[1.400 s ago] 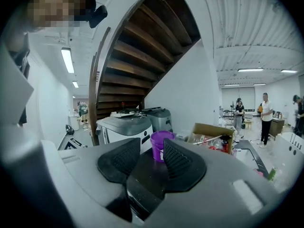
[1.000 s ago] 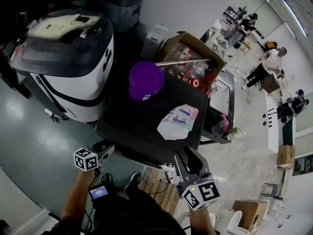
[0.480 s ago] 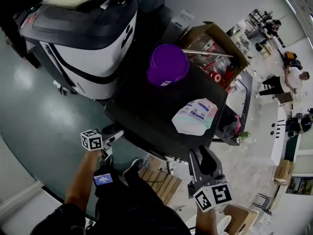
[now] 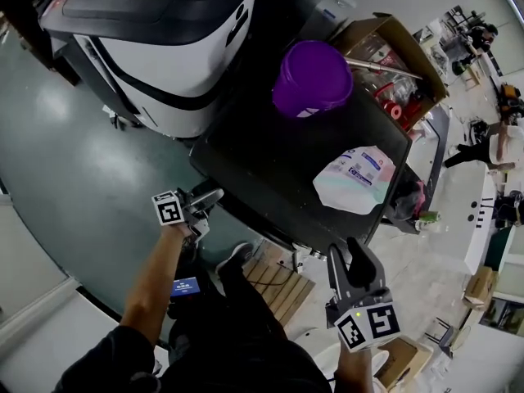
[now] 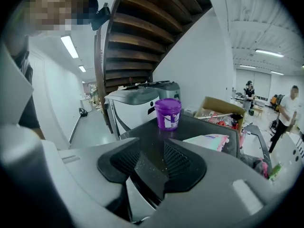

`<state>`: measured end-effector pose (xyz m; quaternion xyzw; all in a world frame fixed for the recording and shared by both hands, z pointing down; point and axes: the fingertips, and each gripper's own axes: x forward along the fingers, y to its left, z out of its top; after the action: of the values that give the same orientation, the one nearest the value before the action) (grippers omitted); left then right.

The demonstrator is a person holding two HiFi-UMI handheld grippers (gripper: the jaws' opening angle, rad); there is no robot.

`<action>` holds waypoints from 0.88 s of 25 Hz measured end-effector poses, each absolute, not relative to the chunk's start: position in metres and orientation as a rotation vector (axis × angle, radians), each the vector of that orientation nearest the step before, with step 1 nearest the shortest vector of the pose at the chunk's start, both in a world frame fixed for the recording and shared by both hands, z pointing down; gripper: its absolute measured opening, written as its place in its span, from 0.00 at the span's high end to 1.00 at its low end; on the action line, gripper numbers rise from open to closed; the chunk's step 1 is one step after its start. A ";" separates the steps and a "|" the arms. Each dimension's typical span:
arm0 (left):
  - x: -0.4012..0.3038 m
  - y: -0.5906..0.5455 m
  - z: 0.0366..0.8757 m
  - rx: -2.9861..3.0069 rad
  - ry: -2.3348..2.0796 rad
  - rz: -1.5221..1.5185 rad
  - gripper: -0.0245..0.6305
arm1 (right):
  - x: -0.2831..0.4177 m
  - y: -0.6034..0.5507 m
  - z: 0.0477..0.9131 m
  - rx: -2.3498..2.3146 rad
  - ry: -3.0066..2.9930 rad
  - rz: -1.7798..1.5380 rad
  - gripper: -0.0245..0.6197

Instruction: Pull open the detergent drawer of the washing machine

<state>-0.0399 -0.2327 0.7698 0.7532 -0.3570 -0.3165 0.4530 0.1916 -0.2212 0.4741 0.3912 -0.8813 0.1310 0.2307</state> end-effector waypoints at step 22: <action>-0.063 -0.067 0.771 1.815 -0.619 -0.765 0.46 | 0.204 -0.179 0.569 1.099 -2.235 0.599 0.73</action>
<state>-0.0634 -0.0665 0.7707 0.7548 -0.2574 -0.3179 0.5128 0.2038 -0.1789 0.5689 0.4112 -0.8360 0.2242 0.2859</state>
